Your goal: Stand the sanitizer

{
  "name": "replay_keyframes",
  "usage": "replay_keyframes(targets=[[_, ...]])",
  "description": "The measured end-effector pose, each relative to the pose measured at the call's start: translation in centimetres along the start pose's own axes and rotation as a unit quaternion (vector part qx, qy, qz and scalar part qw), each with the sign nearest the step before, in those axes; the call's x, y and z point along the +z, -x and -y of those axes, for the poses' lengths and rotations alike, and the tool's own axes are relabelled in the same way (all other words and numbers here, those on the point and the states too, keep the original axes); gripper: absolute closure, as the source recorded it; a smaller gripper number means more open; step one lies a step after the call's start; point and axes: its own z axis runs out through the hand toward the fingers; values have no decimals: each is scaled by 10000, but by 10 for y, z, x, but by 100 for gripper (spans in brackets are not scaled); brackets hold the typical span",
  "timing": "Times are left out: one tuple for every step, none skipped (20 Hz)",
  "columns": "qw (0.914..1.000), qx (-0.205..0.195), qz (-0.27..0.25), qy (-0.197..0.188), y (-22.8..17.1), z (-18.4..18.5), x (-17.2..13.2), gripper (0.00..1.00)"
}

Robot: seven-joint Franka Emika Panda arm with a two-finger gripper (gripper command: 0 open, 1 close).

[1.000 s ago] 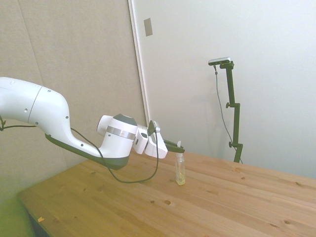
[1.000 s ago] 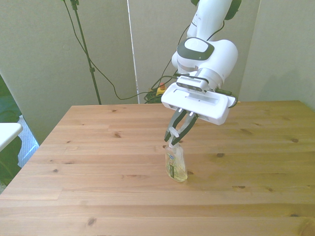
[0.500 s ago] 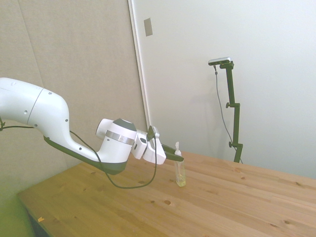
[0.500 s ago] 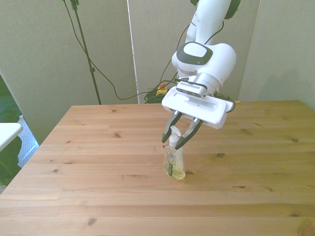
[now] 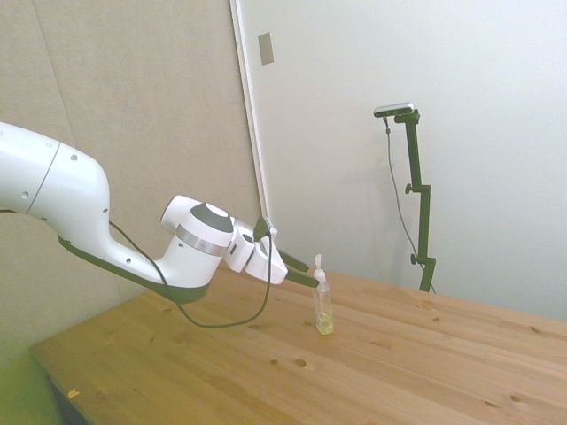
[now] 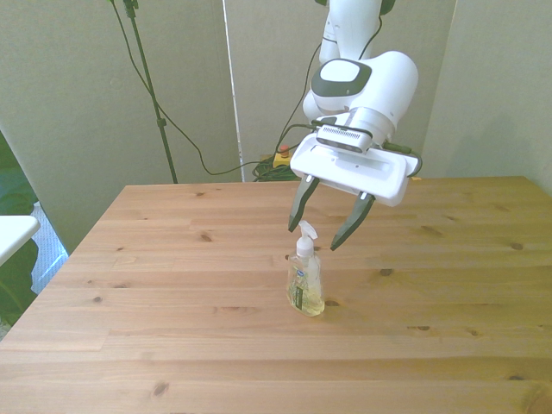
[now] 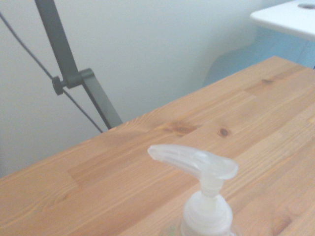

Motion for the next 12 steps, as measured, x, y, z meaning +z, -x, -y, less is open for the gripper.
replay_keyframes(targets=[[9998, -52, 166, 75, -4, -1, -4, 0], [9993, -116, 333, 141, -8, -1, -8, 0], [9984, -187, 497, 208, -12, 0, -15, 0], [9971, -271, 647, 297, -17, 0, -21, 0], [9953, -369, 799, 398, -20, -1, -26, 0], [9931, -494, 929, 516, -23, -3, -32, 0], [9906, -618, 1046, 634, -28, -5, -38, 0], [9875, -763, 1163, 748, -31, -9, -44, 0], [9837, -913, 1284, 868, -35, -14, -50, 0], [9794, -1065, 1407, 986, -39, -19, -55, 0], [9746, -1212, 1536, 1087, -43, -25, -60, 0], [9689, -1364, 1688, 1187, -46, -31, -64, 0]])
